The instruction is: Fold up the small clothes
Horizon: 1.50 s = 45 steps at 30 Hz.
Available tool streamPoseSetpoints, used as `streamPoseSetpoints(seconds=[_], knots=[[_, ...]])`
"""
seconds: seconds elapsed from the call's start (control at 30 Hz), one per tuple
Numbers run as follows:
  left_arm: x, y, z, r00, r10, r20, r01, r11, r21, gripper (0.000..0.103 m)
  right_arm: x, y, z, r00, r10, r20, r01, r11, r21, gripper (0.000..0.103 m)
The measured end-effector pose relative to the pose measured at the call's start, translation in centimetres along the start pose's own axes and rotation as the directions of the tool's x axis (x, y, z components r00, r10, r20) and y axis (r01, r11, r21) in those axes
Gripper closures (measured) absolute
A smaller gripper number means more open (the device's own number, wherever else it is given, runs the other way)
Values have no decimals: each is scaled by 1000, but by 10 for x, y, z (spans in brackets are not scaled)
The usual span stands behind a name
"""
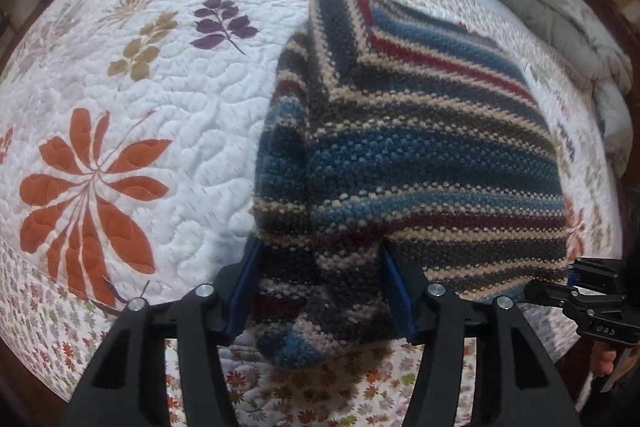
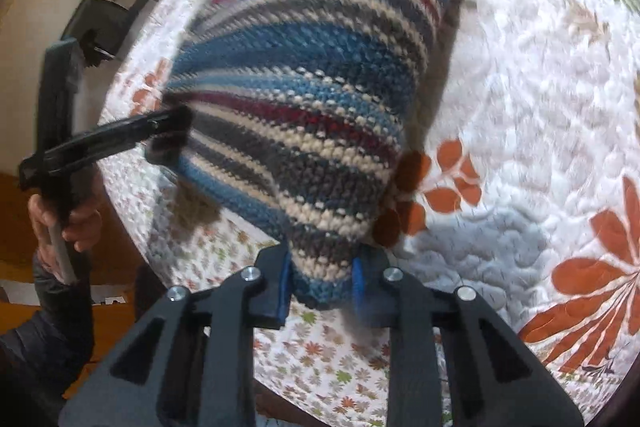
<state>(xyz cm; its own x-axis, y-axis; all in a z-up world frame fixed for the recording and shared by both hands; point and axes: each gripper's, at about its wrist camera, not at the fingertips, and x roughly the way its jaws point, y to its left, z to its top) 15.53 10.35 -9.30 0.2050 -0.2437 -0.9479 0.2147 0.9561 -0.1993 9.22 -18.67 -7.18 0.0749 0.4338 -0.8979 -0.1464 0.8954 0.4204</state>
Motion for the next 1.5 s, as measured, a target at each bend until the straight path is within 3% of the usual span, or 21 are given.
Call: streamPoseSetpoints(seconds=[0.1,0.23,0.33,0.47,0.57,0.63,0.87,0.93,1.0,1.07,1.1,1.13,1.33,1.43,1.5], knots=[[4,-3,0,1000,19,-12,-19,1000,7,43,10,2,1,1000,-21,-12,20,1000,-11,76],[-15,-4,10,1000,17,-7,-17,1000,8,43,-18,9,3,999,-29,29,29,999,-30,59],[-41,-5,35,999,3,44,-3,1000,4,42,-58,11,15,988,-87,125,93,995,-45,47],[-55,1,82,996,-14,90,15,1000,-12,37,-82,-4,56,982,-73,172,74,997,3,39],[-38,4,124,997,-45,70,46,999,-15,37,-77,-30,100,985,-42,166,31,997,68,36],[-20,5,150,998,-10,58,11,1000,-9,37,-68,-42,125,988,-39,150,25,995,96,36],[24,0,167,996,-73,-42,74,997,6,42,-28,-66,178,996,-10,92,-3,990,142,28],[29,0,167,994,-96,-59,96,995,-6,49,-19,-66,188,997,5,74,-15,990,143,28],[34,-2,167,996,-60,-59,60,998,8,61,-13,-66,192,998,16,59,-24,988,152,33],[36,-1,166,997,-43,-58,44,999,11,73,-11,-64,195,998,17,53,-24,989,145,52],[36,-1,166,997,-48,-53,49,999,9,81,-11,-62,195,999,2,53,-9,991,136,56],[36,2,166,997,-54,-49,54,999,-6,85,-13,-60,195,998,-18,59,11,992,124,69],[59,5,165,999,-7,-39,7,1000,8,85,-4,-70,196,997,-50,60,39,985,167,75],[55,-1,164,1000,23,-18,-22,999,28,83,0,-69,195,996,-61,70,49,986,160,69],[46,-4,160,1000,30,-6,-29,998,49,74,-8,-66,191,994,-63,90,50,988,145,60]])
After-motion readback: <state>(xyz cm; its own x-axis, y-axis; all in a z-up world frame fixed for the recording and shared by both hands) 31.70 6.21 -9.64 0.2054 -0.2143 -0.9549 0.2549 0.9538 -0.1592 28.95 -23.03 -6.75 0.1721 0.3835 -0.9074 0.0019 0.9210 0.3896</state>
